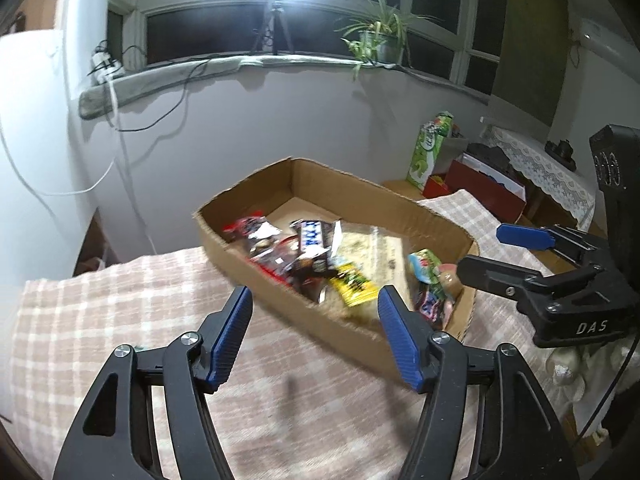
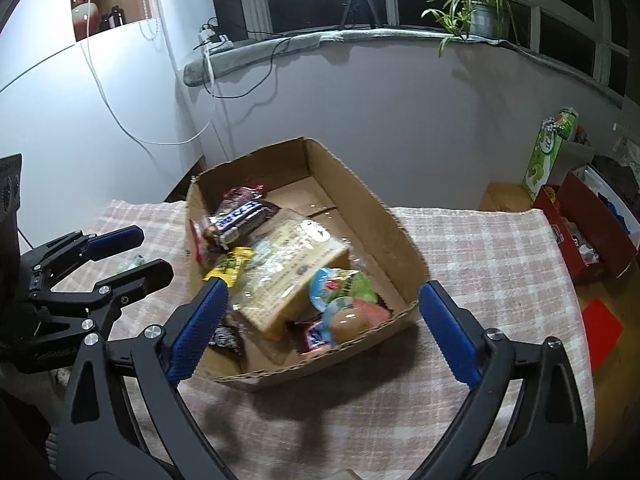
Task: Organize snacks
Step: 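Move both open tools back toward the green mint candy and jelly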
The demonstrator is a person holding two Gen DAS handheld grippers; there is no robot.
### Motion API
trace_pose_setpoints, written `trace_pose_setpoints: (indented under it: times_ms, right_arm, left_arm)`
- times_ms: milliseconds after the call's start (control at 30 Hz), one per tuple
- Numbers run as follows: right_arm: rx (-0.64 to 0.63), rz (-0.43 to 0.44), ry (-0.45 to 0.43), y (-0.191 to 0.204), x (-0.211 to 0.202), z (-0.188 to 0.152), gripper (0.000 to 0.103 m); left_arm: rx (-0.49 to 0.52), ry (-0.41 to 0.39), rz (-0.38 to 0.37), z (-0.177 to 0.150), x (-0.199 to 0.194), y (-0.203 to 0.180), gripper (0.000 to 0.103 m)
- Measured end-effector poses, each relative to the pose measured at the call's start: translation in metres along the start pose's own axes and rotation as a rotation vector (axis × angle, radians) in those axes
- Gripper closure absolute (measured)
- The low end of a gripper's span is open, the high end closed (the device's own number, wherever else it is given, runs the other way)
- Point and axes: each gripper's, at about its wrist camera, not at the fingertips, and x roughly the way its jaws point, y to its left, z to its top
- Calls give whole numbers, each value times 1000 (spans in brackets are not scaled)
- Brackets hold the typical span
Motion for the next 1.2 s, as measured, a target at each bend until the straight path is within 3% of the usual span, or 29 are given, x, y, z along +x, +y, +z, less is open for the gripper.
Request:
trace_pose_setpoints:
  times_ms: [400, 733, 867, 1033, 1200]
  right_arm:
    - [-64, 120, 2, 60, 1, -10, 5]
    - [-177, 250, 66, 132, 32, -25, 5]
    - [-181, 292, 93, 152, 47, -28, 5]
    - [-118, 357, 133, 166, 68, -18, 5]
    - [-11, 432, 236, 174, 103, -3, 28]
  left_arm:
    - [-100, 25, 107, -41, -30, 77, 38]
    - [-149, 89, 152, -76, -30, 121, 39]
    - [-160, 105, 136, -80, -25, 132, 54]
    - [-159, 118, 118, -81, -18, 142, 64]
    - [-129, 134, 108, -81, -10, 146, 67]
